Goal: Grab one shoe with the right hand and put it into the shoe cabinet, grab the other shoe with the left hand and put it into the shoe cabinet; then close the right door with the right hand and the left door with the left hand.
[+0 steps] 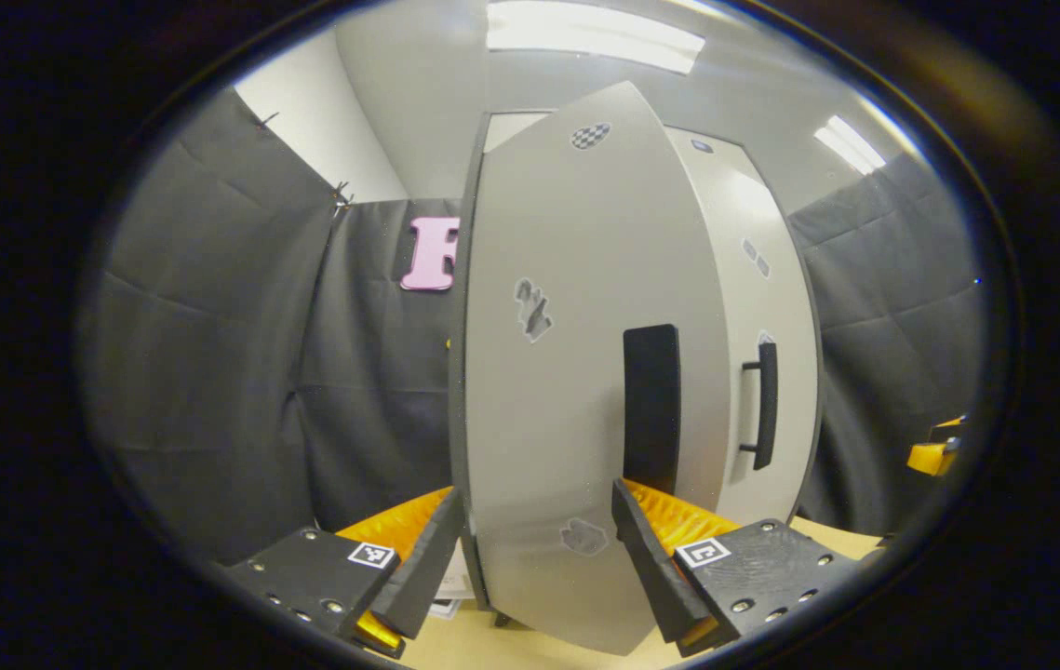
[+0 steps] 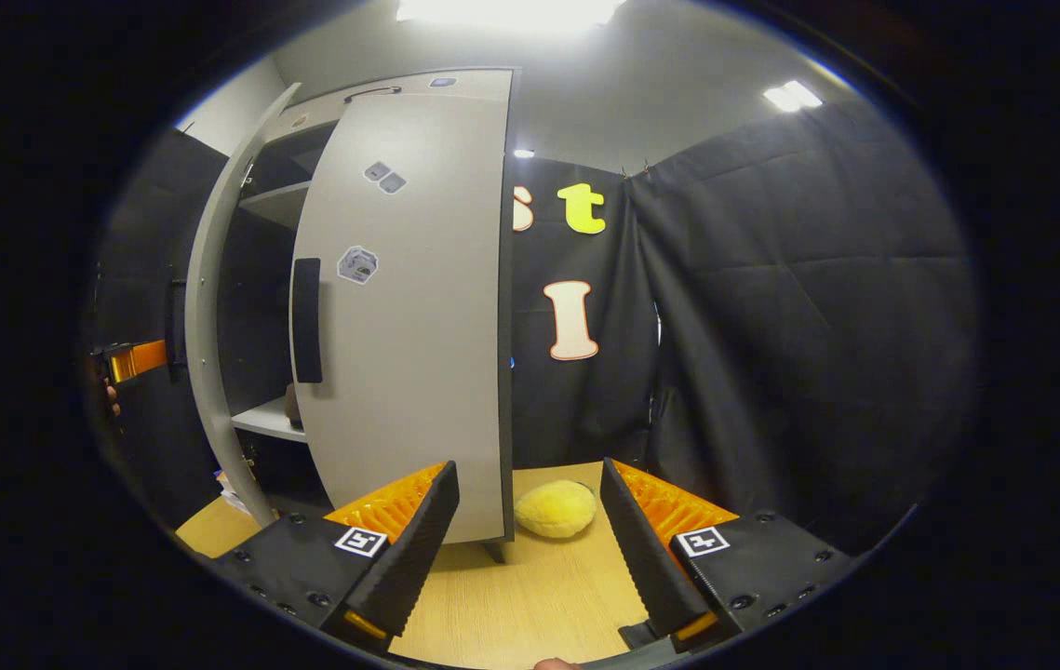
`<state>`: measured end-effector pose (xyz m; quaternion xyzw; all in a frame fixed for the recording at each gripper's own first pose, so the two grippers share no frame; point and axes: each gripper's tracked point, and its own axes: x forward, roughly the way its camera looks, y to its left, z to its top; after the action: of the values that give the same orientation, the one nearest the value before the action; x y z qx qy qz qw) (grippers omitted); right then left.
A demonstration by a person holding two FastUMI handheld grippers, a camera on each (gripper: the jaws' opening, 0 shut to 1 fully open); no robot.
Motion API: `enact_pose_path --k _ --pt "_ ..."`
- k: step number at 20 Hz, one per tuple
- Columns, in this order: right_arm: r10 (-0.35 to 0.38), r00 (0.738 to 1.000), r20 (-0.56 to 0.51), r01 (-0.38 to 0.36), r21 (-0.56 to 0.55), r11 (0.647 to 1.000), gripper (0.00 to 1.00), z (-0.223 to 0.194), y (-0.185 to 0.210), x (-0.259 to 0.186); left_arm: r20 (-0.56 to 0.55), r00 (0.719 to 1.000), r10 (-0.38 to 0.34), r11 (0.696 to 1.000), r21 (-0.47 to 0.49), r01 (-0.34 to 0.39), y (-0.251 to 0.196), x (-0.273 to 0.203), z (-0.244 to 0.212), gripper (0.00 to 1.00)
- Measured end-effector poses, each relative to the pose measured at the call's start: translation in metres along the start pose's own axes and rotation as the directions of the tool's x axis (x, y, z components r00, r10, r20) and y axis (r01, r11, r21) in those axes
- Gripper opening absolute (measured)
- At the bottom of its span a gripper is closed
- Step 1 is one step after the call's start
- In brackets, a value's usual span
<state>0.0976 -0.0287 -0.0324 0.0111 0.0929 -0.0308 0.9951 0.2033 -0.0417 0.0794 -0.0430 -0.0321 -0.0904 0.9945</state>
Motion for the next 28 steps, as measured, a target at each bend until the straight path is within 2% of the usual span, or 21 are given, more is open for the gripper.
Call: enact_pose_path --k 3,7,8,9,10,11,12,15,18,21,22,28 --pt "-0.004 1.000 -0.007 0.004 -0.001 1.000 0.97 -0.004 0.000 0.004 -0.002 1.000 -0.007 1.000 0.003 0.007 -0.013 0.017 -0.002 0.98" --pt "-0.007 1.000 -0.015 0.007 -0.006 1.000 0.95 -0.008 -0.001 0.007 -0.007 1.000 -0.011 0.999 -0.040 0.011 -0.018 0.028 -0.005 0.99" --pt "-0.004 1.000 -0.018 0.004 -0.004 1.000 0.95 -0.009 0.001 0.008 -0.010 1.000 -0.015 0.999 -0.049 0.014 -0.019 0.031 -0.005 0.93" --pt "0.000 1.000 -0.020 0.000 0.000 1.000 0.97 -0.009 0.002 0.010 -0.010 1.000 -0.017 0.998 -0.055 0.017 -0.020 0.031 -0.006 0.93" --pt "0.007 1.000 -0.021 -0.007 0.004 1.000 0.97 -0.010 0.006 0.011 -0.014 1.000 -0.016 0.998 -0.056 0.015 -0.018 0.032 -0.007 0.98" --pt "0.016 1.000 -0.021 -0.016 0.008 1.000 0.97 -0.010 0.009 0.012 -0.019 1.000 -0.016 0.998 -0.057 0.015 -0.019 0.032 -0.009 0.93" --pt "0.025 1.000 -0.018 -0.025 0.013 1.000 0.97 -0.009 0.013 0.014 -0.019 1.000 -0.016 0.998 -0.056 0.015 -0.018 0.030 -0.009 0.93" --pt "0.052 0.999 -0.002 -0.051 0.031 0.998 0.97 -0.005 0.027 0.013 -0.015 1.000 -0.011 0.999 -0.032 0.011 -0.010 0.013 -0.007 0.95" --pt "0.081 0.996 0.022 -0.082 0.031 0.996 0.97 0.004 0.041 0.003 -0.016 1.000 -0.006 1.000 -0.024 0.005 0.000 -0.010 -0.004 0.93" --pt "0.111 0.992 0.059 -0.113 0.032 0.993 0.96 0.017 0.051 -0.013 -0.014 1.000 0.004 1.000 -0.017 -0.005 0.016 -0.030 0.002 0.93" --pt "0.119 0.991 0.068 -0.122 0.033 0.992 0.97 0.019 0.055 -0.018 -0.015 1.000 0.009 1.000 -0.013 -0.010 0.021 -0.039 0.004 0.98" --pt "0.159 0.982 0.100 -0.161 0.015 0.987 0.95 0.026 0.071 -0.052 -0.007 0.999 0.031 0.999 -0.009 -0.031 0.040 -0.093 0.008 0.98"
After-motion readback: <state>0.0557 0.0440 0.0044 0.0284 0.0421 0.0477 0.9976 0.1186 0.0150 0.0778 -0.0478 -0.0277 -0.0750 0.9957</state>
